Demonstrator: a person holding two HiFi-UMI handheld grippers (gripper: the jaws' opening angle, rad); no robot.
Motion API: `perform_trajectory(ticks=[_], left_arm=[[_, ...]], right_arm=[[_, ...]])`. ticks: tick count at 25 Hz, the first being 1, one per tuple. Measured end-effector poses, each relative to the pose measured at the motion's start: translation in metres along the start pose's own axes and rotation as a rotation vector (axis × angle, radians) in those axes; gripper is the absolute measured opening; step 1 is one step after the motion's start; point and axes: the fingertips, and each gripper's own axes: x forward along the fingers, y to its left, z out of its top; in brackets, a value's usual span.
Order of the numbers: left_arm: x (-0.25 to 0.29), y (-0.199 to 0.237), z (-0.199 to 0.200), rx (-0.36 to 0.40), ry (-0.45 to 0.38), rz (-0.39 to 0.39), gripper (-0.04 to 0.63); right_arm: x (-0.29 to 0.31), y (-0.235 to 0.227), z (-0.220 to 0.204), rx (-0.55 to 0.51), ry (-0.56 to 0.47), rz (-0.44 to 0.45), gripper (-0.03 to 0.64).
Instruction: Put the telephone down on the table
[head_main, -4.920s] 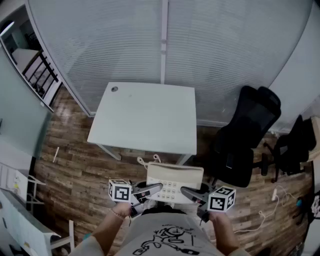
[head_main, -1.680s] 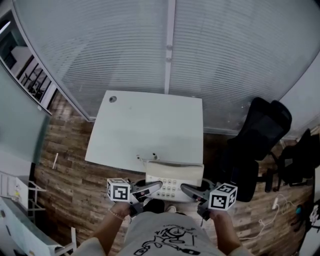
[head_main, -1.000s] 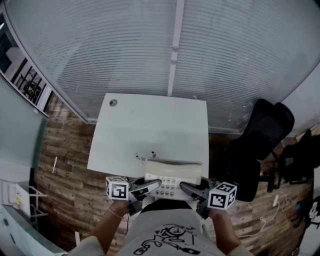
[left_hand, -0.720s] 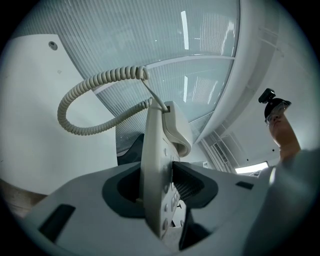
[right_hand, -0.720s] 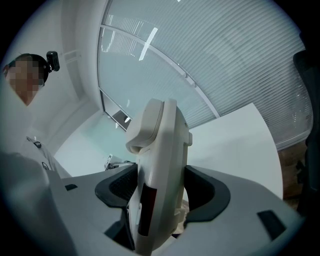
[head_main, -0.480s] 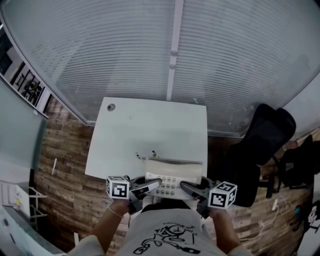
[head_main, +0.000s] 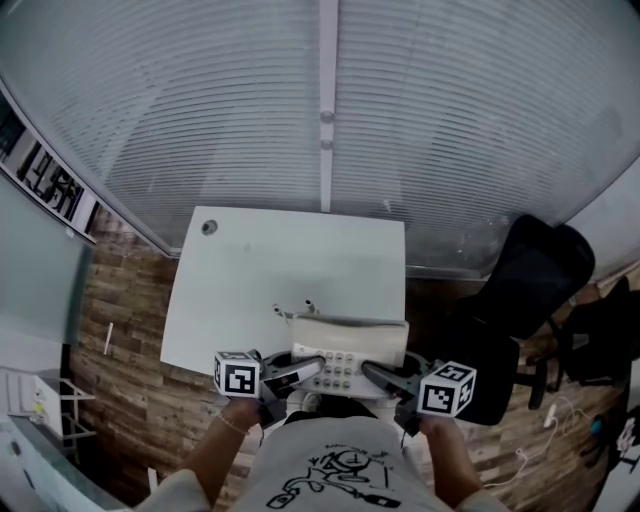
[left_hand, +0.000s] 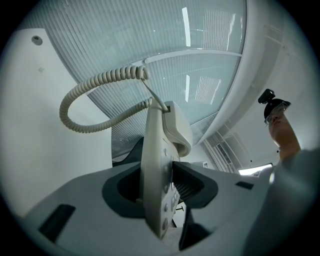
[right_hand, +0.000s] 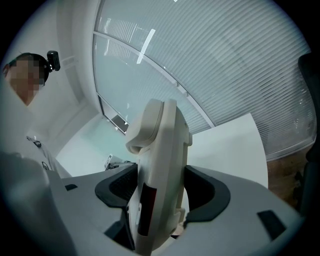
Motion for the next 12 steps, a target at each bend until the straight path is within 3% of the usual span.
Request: perform_trajectory(ticks=[12], left_arm=[[0.043, 0.003, 0.012, -0.009, -0.011, 0.019, 0.163]], right_arm=[[-0.018, -0.033, 0.025, -0.002, 0.020, 0.013, 0.305]])
